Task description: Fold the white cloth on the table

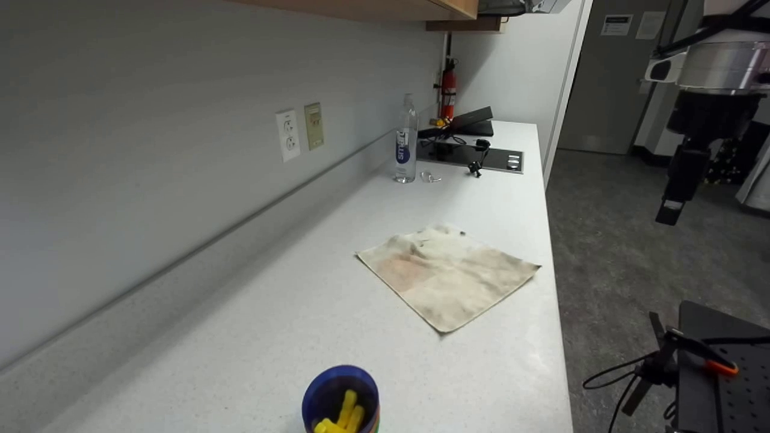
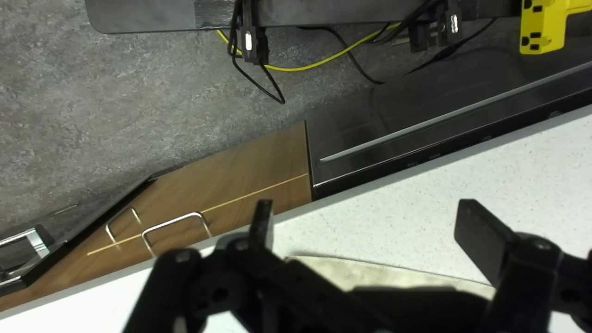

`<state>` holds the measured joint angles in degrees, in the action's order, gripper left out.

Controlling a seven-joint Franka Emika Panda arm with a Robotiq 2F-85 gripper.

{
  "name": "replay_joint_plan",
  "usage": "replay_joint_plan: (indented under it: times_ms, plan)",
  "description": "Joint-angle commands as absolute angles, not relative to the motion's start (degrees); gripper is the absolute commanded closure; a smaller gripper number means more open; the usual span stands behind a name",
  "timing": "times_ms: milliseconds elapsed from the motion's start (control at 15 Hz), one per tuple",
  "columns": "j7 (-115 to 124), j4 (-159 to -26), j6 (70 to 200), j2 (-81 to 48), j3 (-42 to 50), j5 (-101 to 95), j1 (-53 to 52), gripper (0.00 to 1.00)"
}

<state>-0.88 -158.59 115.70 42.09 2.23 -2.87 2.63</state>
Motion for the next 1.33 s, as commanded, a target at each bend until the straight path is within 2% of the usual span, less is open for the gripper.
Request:
replay_joint_plan:
  times_ms: [0, 467, 933, 1267]
  plan:
    - [-0.1, -156.5, 115.2, 40.8, 0.9, -3.3, 2.4, 0.00]
    - [-1.6, -149.2, 116.9, 32.1, 0.7, -3.2, 1.8, 0.00]
    - [-3.5, -145.3, 130.2, 20.9, 1.4, -1.9, 0.8, 0.00]
    - [-2.1, -145.9, 131.2, 20.1, 0.8, -2.7, 1.4, 0.00]
